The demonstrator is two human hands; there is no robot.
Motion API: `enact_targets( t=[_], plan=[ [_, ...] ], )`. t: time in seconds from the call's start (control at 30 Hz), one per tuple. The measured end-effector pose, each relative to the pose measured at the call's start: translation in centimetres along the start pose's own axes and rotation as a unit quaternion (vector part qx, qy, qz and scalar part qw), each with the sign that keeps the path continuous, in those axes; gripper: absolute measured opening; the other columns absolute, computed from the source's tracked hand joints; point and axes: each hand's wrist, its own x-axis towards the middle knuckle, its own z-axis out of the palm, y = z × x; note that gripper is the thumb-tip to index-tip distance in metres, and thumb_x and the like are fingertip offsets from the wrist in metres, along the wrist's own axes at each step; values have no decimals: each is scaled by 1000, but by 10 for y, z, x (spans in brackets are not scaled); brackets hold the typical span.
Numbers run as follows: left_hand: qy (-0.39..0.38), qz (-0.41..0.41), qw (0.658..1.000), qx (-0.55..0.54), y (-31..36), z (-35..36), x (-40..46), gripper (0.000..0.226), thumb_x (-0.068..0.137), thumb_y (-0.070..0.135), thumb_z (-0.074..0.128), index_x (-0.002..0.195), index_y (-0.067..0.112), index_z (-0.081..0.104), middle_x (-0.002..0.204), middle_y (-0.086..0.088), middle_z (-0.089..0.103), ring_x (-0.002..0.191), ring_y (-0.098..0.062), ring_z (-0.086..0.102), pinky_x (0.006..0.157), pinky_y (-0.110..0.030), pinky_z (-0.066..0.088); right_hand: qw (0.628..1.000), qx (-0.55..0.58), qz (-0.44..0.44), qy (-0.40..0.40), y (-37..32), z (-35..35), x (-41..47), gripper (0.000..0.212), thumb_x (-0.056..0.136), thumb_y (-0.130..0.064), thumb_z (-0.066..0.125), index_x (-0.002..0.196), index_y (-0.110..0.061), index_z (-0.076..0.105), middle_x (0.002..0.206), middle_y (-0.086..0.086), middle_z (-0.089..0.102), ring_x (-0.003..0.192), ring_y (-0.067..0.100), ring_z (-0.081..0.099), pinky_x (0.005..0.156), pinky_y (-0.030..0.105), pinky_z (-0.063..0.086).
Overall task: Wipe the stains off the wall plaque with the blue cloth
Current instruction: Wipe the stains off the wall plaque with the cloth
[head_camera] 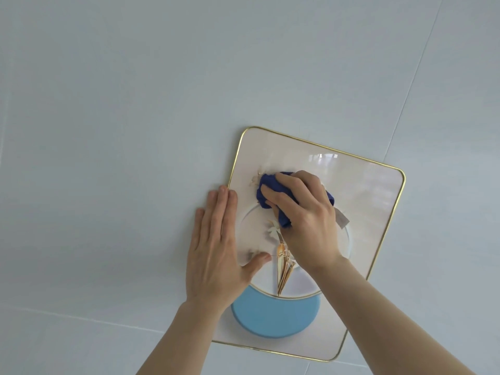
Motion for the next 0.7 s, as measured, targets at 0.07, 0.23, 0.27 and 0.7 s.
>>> enact_targets(
  t=[0.07, 0.23, 0.27, 0.7],
  plan=[
    [4, 4, 1000, 0, -1, 2, 0, 120, 79, 76, 64, 164, 12, 9, 174, -4, 10, 162, -20, 3, 130, -46, 13, 1000, 7, -2, 1, -1, 5, 1, 41, 79, 15, 68, 109, -11, 77, 117, 10, 72, 109, 37, 61, 81, 44, 54],
    [7, 5, 1000, 3, -1, 2, 0, 122, 78, 73, 68, 164, 14, 4, 174, -5, 13, 162, -21, 5, 130, -49, 17, 1000, 23, -2, 21, -11, 14, 8, 43, 76, 19, 65, 108, -7, 77, 116, 13, 72, 107, 39, 63, 78, 45, 56],
    [8, 5, 1000, 7, -1, 2, 0, 122, 78, 73, 69, 164, 13, 6, 173, -6, 14, 162, -21, 6, 130, -49, 18, 999, 23, -9, 24, -14, 16, 13, 42, 76, 19, 62, 106, -7, 77, 114, 13, 72, 105, 39, 63, 78, 45, 56],
    [-9, 1, 1000, -5, -3, -2, 0, 120, 80, 77, 63, 164, 14, 7, 175, -3, 8, 162, -18, 1, 130, -46, 15, 997, -2, 61, 44, -7, 0, 24, 41, 74, 20, 70, 104, -7, 76, 108, 10, 73, 95, 35, 60, 71, 41, 53]
  ],
)
